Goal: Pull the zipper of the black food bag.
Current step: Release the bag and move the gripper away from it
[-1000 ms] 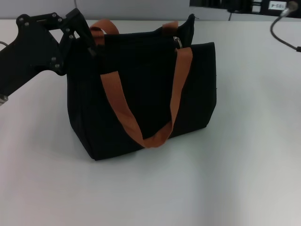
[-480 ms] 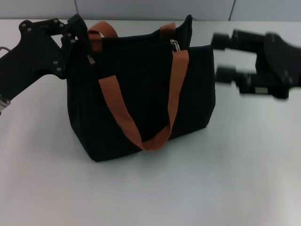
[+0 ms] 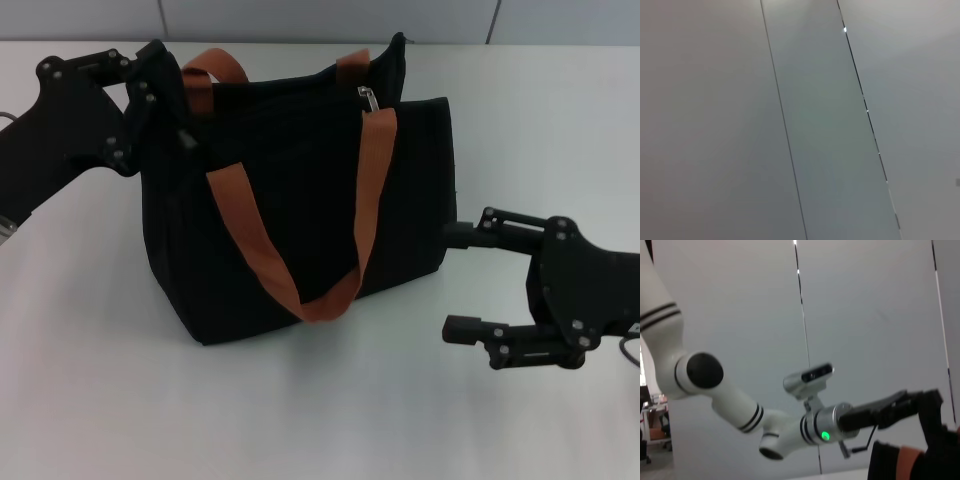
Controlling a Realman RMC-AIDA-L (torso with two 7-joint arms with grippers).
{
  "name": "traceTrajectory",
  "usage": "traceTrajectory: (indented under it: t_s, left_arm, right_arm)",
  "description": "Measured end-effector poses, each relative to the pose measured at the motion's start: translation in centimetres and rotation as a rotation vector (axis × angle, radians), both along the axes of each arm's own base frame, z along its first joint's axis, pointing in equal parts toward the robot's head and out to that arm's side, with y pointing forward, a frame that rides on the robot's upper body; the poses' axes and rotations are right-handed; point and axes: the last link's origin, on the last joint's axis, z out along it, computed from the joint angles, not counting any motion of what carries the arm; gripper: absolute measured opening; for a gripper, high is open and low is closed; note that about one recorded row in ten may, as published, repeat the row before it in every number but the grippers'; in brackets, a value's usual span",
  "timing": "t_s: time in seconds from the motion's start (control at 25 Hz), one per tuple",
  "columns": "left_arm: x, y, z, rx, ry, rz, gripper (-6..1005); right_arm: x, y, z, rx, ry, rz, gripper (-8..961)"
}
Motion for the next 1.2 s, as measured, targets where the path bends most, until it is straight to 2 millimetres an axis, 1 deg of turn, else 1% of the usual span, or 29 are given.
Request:
traceTrajectory:
  t_s: [0.2, 0.52, 0.64, 0.76, 0.8, 0.84, 0.88, 0.92, 0.96, 1.08, 1.16, 1.2]
  left_arm:
    - [-0.5, -0.4, -0.1, -0.005, 0.002, 0.017, 87]
    - [-1.4, -1.3, -0.1, -0.015, -0.02, 0.056, 135]
    - [-1.7, -1.4, 0.7, -0.052, -0.026, 0.073, 153]
    - [-2.3, -1.6, 2.1, -0.139, 0.0, 0.098, 329]
    - [-2.3, -1.6, 2.1, -0.139, 0.0, 0.098, 381]
    - [-2.5, -1.6, 2.8, -0.187, 0.017, 0.111, 432]
    - [-3.0, -1.8, 4.3, -0.286, 0.051, 0.138, 484]
    - [-3.1, -1.9, 4.7, -0.313, 0.056, 0.145, 535]
    - [-3.3, -2.0, 5.5, -0.368, 0.067, 0.157, 587]
    - [-3.1, -2.6, 7.4, -0.509, 0.075, 0.149, 694]
    - [-2.8, -3.1, 8.2, -0.56, 0.071, 0.129, 766]
    - [-2.7, -3.3, 8.5, -0.58, 0.065, 0.124, 776]
  right_arm:
    - [0.1, 0.0, -0.6, -0.008, -0.005, -0.008, 820]
    - [-0.1, 0.4, -0.7, -0.005, -0.017, 0.0, 820]
    - [-0.1, 0.6, -1.0, -0.009, -0.033, 0.001, 820]
    - [-0.1, 0.7, -1.4, -0.014, -0.052, 0.0, 820]
    - [-0.2, 0.7, -1.6, -0.017, -0.06, 0.002, 820]
    - [-0.2, 0.8, -1.7, -0.019, -0.066, 0.003, 820]
    - [-0.3, 0.9, -1.8, -0.022, -0.072, 0.003, 820]
    - [-0.3, 0.9, -2.0, -0.027, -0.078, 0.003, 820]
    - [-0.4, 1.0, -2.2, -0.031, -0.083, 0.003, 820]
    - [-0.5, 1.3, -2.5, -0.037, -0.094, 0.002, 820]
    - [-0.6, 1.4, -2.7, -0.039, -0.101, 0.001, 820]
    - [-0.6, 1.5, -2.7, -0.038, -0.106, -0.001, 820]
